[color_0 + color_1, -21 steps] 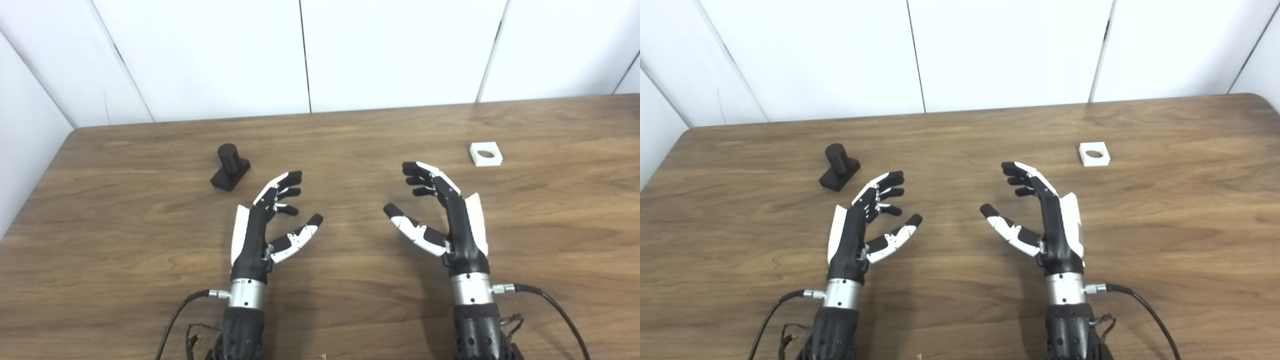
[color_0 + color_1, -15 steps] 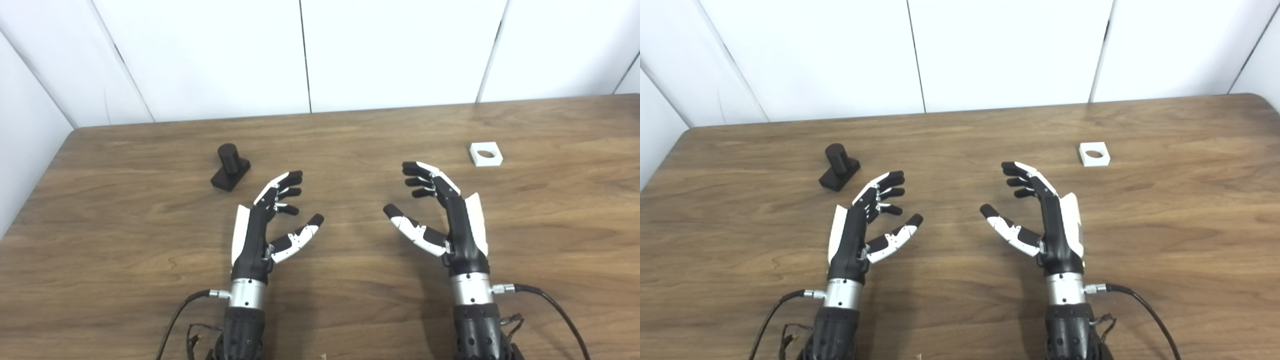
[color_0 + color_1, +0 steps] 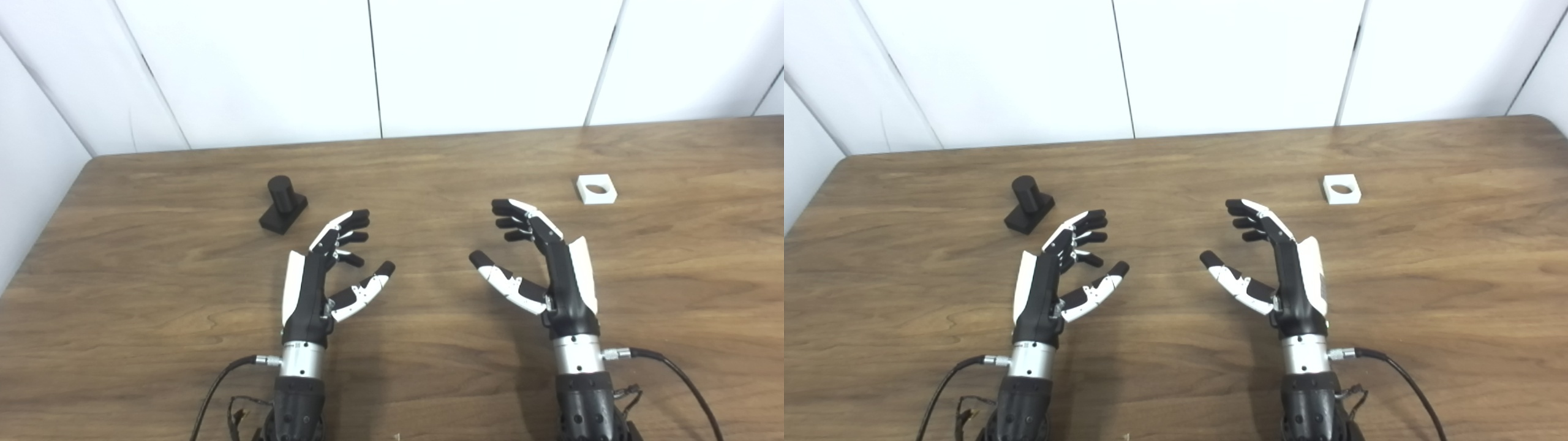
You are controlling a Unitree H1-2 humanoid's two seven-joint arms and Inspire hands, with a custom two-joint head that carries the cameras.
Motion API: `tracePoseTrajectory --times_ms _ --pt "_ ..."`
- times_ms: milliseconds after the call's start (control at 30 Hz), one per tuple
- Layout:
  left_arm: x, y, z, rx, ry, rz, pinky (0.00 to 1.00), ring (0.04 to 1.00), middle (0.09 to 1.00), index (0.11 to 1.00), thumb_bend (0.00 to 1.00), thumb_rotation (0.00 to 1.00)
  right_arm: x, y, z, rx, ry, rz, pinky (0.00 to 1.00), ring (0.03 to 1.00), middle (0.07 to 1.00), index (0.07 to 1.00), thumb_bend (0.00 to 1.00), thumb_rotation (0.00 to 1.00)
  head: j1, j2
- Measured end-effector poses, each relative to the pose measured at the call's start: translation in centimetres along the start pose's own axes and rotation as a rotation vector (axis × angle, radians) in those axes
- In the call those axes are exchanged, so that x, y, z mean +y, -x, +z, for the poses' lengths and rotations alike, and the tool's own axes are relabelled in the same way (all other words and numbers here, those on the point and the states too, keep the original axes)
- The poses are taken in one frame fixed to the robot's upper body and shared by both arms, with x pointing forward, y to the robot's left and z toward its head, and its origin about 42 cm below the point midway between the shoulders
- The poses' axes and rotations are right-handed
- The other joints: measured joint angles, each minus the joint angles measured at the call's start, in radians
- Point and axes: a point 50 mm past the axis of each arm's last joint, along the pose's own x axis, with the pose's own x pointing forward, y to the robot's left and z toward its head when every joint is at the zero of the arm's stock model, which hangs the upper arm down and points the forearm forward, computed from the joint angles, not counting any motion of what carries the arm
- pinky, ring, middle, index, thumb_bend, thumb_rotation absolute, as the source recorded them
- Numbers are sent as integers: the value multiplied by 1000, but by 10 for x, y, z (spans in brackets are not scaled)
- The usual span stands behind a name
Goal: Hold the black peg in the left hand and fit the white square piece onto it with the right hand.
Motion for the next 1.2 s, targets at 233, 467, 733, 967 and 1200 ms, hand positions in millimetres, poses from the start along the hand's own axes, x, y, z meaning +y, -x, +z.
tracePoseTrajectory --times_ms 233,467,733,967,1200 --pt "-5 0 3 7 -49 19 637 738 778 772 564 197 -4 0 -2 -9 -18 -8 579 670 737 746 622 372 126 -15" --pt "-17 0 3 14 -39 16 638 746 785 762 558 196 -15 -3 -6 -62 -30 -16 571 676 740 747 634 370 129 -17" --pt "-11 -2 2 5 -91 73 690 759 777 747 602 184 -16 -4 -6 -63 -27 -11 569 671 740 748 631 372 128 -15" --pt "3 -7 0 1 -239 173 826 876 855 758 647 268 -15 -4 -6 -63 -25 -9 566 660 730 748 631 370 131 -15" --pt "30 -12 -8 18 -337 184 861 941 918 789 690 331 -15 -5 -7 -60 -26 2 584 680 741 752 632 353 131 -14"
